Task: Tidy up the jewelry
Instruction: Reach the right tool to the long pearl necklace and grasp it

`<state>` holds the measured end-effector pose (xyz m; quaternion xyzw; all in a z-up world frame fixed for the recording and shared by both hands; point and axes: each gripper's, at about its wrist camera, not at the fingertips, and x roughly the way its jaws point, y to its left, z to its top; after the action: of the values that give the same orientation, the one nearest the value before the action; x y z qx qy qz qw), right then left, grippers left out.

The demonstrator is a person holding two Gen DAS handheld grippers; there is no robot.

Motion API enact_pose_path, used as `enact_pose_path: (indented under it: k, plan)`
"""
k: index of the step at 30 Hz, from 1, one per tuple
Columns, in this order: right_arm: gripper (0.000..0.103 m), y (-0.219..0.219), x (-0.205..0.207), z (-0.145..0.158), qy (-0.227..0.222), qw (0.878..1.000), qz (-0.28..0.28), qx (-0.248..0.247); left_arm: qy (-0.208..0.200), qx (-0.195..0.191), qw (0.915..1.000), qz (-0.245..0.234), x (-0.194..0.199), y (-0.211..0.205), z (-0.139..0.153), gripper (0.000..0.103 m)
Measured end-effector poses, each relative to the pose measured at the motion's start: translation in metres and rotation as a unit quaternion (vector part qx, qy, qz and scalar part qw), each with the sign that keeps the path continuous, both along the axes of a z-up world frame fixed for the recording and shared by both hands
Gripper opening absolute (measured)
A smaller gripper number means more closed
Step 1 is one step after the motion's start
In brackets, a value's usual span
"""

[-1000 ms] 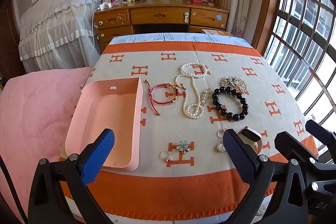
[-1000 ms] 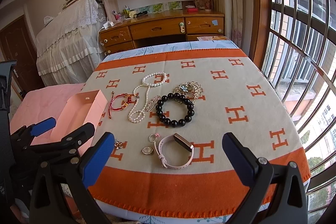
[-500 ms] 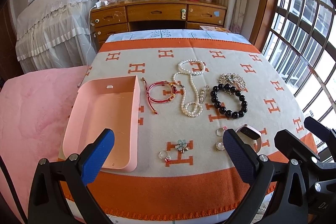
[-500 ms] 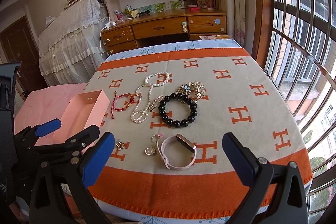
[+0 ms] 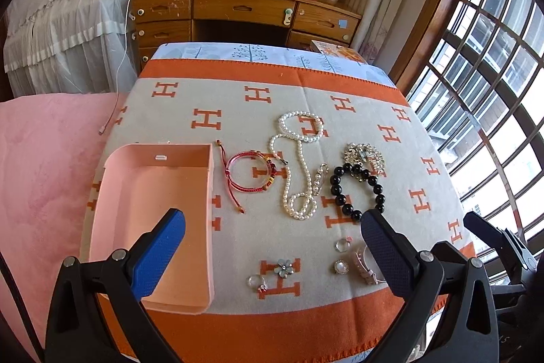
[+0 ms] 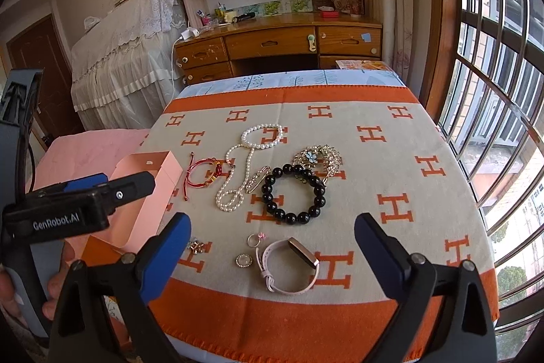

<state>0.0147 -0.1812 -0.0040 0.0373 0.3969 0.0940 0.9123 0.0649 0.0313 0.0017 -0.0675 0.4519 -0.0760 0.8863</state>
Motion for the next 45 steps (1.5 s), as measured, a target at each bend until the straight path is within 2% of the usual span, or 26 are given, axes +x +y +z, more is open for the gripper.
enact_pose_path:
  k: [6, 10, 14, 16, 21, 23, 26, 29, 32, 35, 36, 37, 45]
  plan:
    - [0.084, -0.005, 0.047, 0.01, 0.029, 0.999, 0.014, 0.008, 0.001, -0.002, 0.9998, 0.021, 0.041, 0.022, 0.014, 0.102]
    - [0.081, -0.004, 0.085, 0.016, 0.039, 0.999, 0.015, 0.001, -0.001, 0.03, 0.9995, 0.009, 0.071, 0.015, 0.016, 0.102]
    - [0.077, 0.001, 0.132, 0.01, 0.069, 0.997, 0.022, 0.01, 0.017, 0.056, 0.9982, -0.011, 0.099, 0.001, 0.004, 0.102]
    - [0.073, 0.006, 0.156, 0.001, 0.088, 0.996, 0.024, 0.009, 0.035, 0.065, 0.997, -0.025, 0.113, -0.007, -0.009, 0.097]
    - [0.063, 0.013, 0.213, -0.038, 0.154, 0.988, 0.021, 0.012, 0.075, 0.08, 0.9929, -0.045, 0.142, -0.019, -0.043, 0.093]
    - [0.055, 0.015, 0.232, -0.056, 0.183, 0.983, 0.016, 0.017, 0.095, 0.078, 0.9913, -0.048, 0.153, -0.019, -0.056, 0.089]
    - [0.05, 0.019, 0.252, -0.079, 0.216, 0.976, 0.013, 0.015, 0.122, 0.072, 0.9888, -0.047, 0.166, -0.016, -0.073, 0.079]
    - [0.044, 0.024, 0.265, -0.094, 0.232, 0.973, 0.011, 0.007, 0.14, 0.069, 0.9865, -0.049, 0.172, -0.015, -0.084, 0.078]
    - [0.032, 0.032, 0.271, -0.105, 0.244, 0.97, 0.016, -0.007, 0.15, 0.07, 0.985, -0.052, 0.177, -0.015, -0.09, 0.078]
    - [0.023, 0.044, 0.271, -0.103, 0.22, 0.973, 0.024, -0.058, 0.155, 0.068, 0.9841, -0.055, 0.179, -0.017, -0.093, 0.078]
    - [0.013, 0.046, 0.27, -0.104, 0.215, 0.973, 0.026, -0.075, 0.155, 0.067, 0.9839, -0.057, 0.18, -0.018, -0.093, 0.078]
    - [0.008, 0.047, 0.268, -0.104, 0.211, 0.973, 0.027, -0.084, 0.155, 0.067, 0.9838, -0.06, 0.18, -0.019, -0.094, 0.077]
    - [0.007, 0.021, 0.254, -0.103, 0.213, 0.976, 0.016, -0.039, 0.154, 0.062, 0.9811, -0.099, 0.168, -0.038, -0.085, 0.077]
